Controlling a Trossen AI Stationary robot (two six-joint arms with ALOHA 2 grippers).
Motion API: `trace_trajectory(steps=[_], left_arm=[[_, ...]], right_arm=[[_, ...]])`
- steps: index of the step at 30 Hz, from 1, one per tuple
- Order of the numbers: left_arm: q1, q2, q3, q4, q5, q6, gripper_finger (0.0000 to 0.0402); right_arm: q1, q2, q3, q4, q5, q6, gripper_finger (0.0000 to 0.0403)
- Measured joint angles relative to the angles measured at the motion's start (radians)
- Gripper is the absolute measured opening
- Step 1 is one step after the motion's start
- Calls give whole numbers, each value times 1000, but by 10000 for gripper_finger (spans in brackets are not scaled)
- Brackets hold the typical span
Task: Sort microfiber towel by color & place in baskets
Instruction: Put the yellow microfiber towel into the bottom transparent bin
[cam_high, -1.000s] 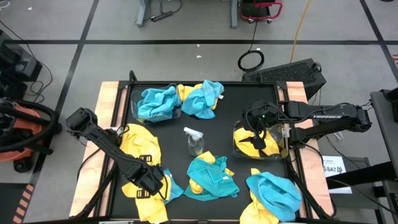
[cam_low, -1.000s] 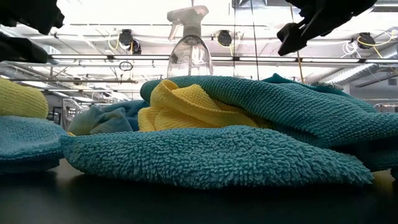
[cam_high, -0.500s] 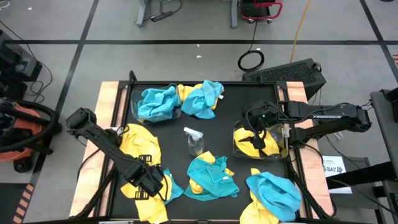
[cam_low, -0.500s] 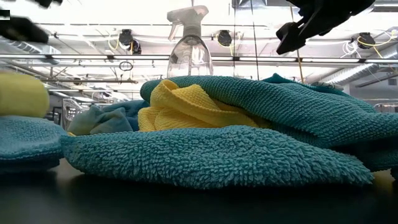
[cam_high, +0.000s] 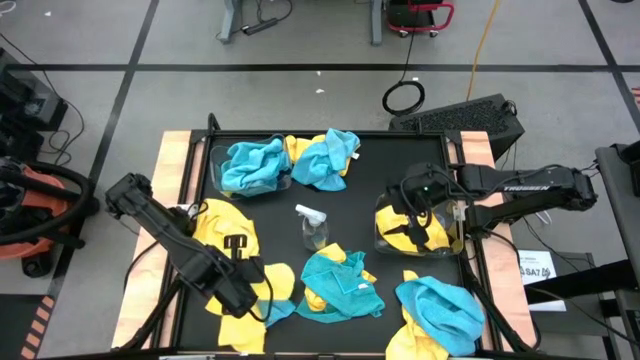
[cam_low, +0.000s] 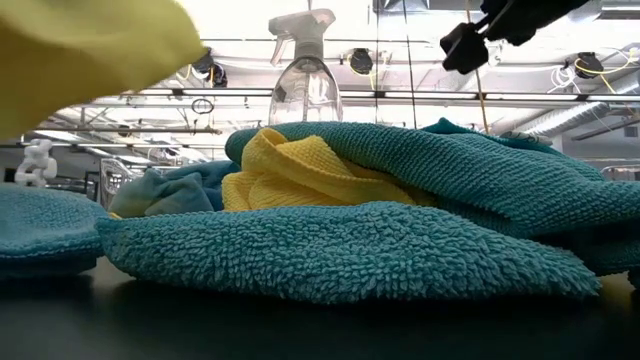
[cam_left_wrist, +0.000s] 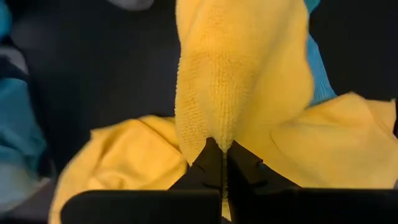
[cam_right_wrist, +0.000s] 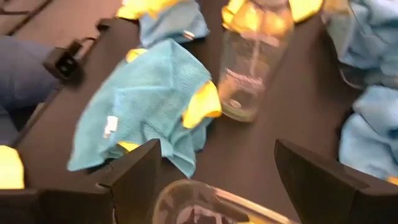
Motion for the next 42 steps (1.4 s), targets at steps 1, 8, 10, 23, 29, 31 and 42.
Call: trace_trajectory(steps=[1, 8, 10, 23, 29, 31, 42], left_arm=[[0, 0, 12, -4, -12, 14, 2], [0, 0, 93, -1, -139, 97, 2], [0, 0, 119, 0, -185, 126, 2], [5, 0, 259, 229, -482, 534, 2], [42, 0, 263, 436, -499, 797, 2], [56, 0, 263, 496, -490, 869, 2], [132, 0, 263, 714, -323, 1128, 1]], right_arm=[[8, 0, 0, 10, -1, 0, 306], [69, 0, 0, 88, -30, 8, 306], [90, 0, 0, 126, -47, 17, 306], [230, 83, 0, 385, -54, 25, 306], [264, 199, 0, 536, -50, 24, 306], [269, 234, 0, 593, -45, 24, 306], [272, 329, 0, 854, 80, 45, 306]])
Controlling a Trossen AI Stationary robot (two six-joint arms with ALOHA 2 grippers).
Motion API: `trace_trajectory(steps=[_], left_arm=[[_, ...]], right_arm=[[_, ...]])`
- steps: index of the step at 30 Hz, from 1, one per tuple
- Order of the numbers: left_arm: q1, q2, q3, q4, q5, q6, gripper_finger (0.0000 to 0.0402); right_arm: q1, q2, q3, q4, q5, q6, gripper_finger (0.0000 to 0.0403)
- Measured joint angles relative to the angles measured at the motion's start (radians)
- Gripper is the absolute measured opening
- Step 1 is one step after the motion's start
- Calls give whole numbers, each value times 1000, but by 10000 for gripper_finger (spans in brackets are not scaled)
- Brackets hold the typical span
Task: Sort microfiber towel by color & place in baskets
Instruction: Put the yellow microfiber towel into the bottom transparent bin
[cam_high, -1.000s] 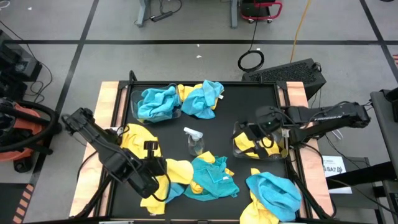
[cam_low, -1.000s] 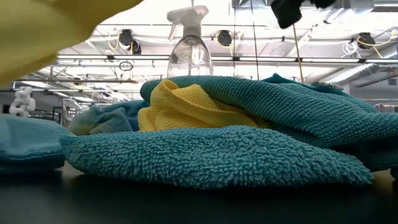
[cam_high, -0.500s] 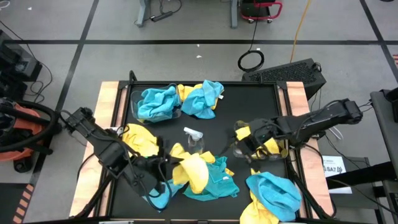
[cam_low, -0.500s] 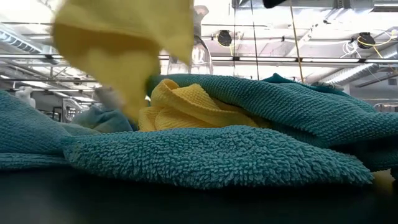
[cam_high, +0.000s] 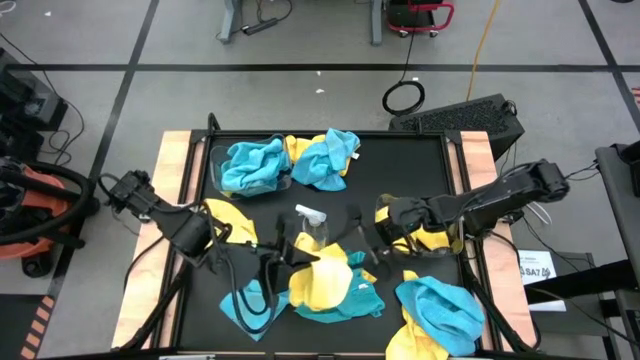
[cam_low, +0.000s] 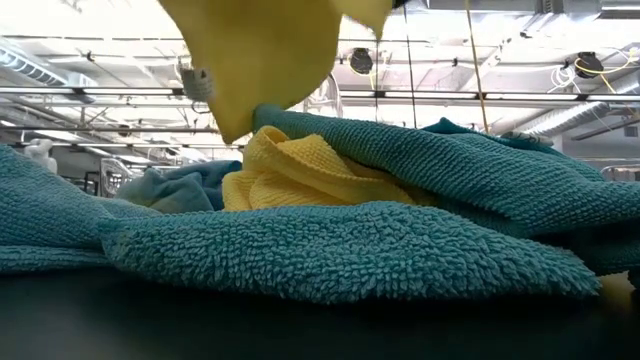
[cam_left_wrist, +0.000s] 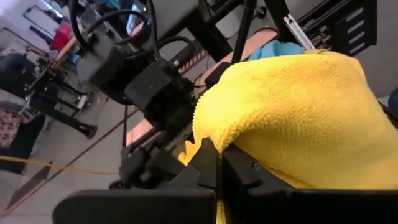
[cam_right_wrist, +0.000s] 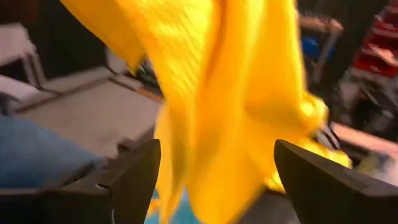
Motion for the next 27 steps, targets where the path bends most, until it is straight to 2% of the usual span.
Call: trace_trajectory(steps=[6, 14, 19, 23, 27], left_arm=[[60, 2, 0, 66, 112, 64, 1], [129, 53, -2, 203, 304, 160, 1], [146, 78, -2, 225, 329, 176, 1], [154, 75, -2, 240, 334, 176, 1], [159, 76, -2, 275, 364, 187, 1]], right_arm=[[0, 58, 0, 131, -102, 41, 306], [2, 122, 0, 265, -100, 48, 306], [6, 124, 0, 271, -95, 43, 300], [8, 124, 0, 237, -91, 34, 255], [8, 124, 0, 221, -47, 4, 168]])
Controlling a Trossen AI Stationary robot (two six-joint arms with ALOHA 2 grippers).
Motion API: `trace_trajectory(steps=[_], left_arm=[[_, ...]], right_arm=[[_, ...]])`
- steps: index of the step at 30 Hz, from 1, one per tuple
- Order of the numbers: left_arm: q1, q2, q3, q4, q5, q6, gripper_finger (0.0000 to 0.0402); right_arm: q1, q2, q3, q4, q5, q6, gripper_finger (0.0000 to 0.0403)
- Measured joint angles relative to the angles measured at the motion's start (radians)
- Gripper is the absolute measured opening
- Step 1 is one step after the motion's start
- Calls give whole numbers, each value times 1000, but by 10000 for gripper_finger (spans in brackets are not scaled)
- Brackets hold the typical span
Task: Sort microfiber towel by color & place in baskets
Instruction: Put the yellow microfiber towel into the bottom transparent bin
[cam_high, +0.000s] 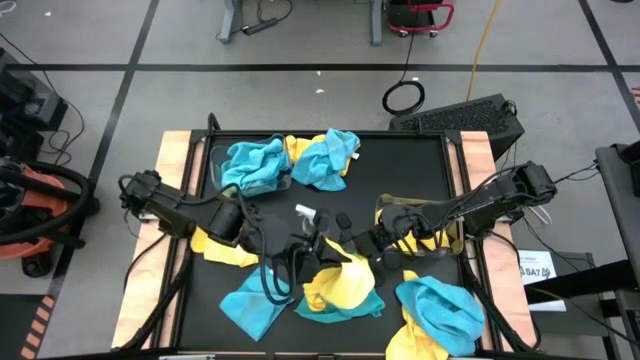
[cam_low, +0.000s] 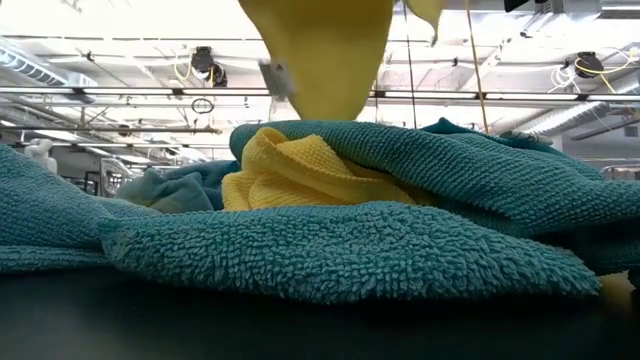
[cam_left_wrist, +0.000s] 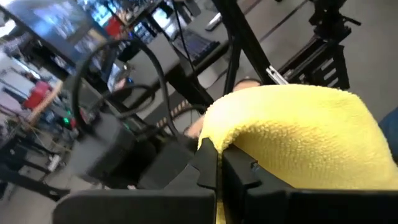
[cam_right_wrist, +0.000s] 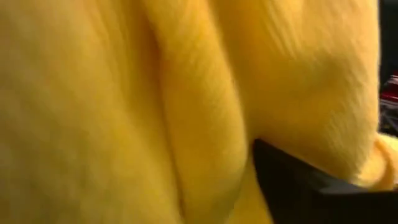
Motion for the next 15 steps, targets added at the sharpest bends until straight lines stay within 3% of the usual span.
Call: trace_trajectory(steps=[4, 6, 15], left_arm=[[-1, 0, 0, 10, 15, 35, 1], [-2, 0, 0, 6, 16, 34, 1], [-34, 0, 0, -76, 11, 11, 1]], right_arm=[[0, 0, 0, -9, 3, -25, 51], [0, -1, 0, -32, 5, -45, 15], [16, -143, 0, -280, 199, -111, 3]])
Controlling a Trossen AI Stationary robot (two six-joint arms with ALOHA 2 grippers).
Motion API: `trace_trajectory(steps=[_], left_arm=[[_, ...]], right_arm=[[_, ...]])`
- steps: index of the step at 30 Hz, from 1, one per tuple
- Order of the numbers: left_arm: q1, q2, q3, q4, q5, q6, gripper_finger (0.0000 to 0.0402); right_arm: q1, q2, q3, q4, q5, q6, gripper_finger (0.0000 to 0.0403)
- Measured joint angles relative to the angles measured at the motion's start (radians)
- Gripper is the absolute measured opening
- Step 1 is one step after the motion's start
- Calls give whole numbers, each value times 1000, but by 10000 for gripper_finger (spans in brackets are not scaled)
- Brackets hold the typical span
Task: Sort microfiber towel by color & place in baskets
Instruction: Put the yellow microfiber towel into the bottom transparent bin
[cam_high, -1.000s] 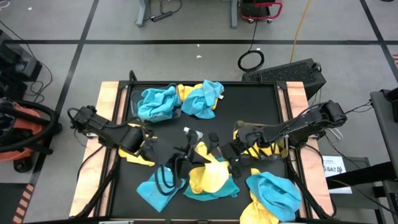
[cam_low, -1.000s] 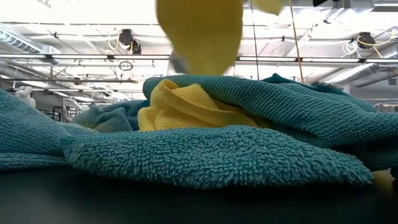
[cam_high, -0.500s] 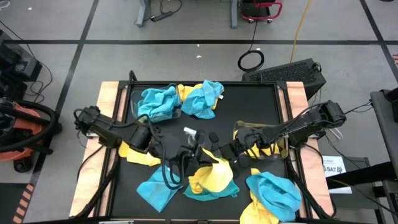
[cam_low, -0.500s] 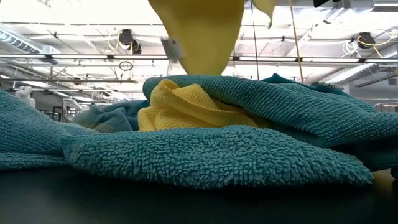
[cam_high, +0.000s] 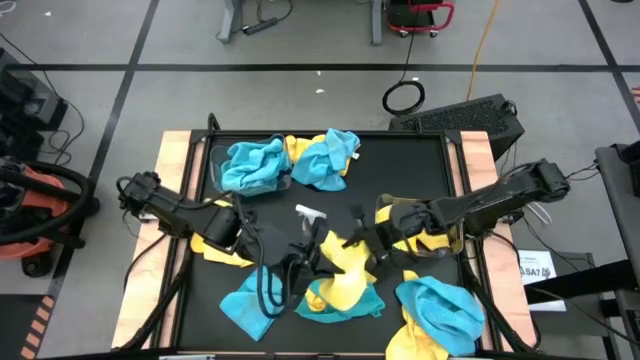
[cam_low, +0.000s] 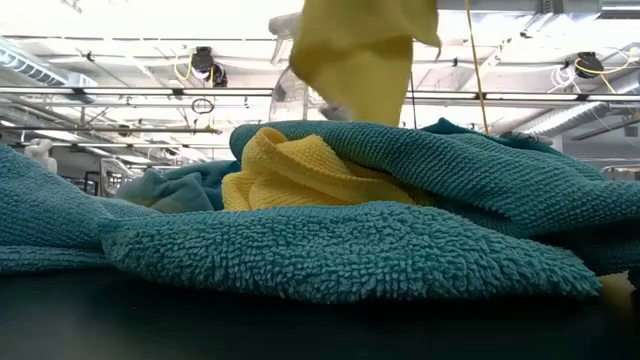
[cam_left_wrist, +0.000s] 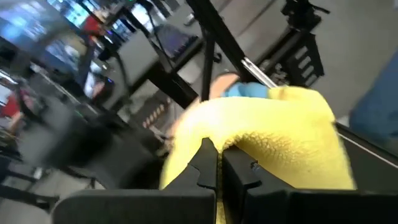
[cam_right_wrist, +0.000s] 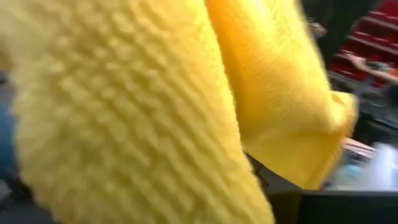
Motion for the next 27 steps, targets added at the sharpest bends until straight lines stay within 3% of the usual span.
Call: trace_trajectory(steps=[7, 19, 27], left_arm=[[10, 0, -16, -100, -34, -144, 18], [98, 85, -94, 11, -77, -227, 174], [148, 141, -96, 46, -77, -268, 225]], right_arm=[[21, -178, 0, -127, 120, -31, 1], [21, -327, 0, -257, 117, 5, 1], [20, -389, 0, -457, 117, 51, 0]])
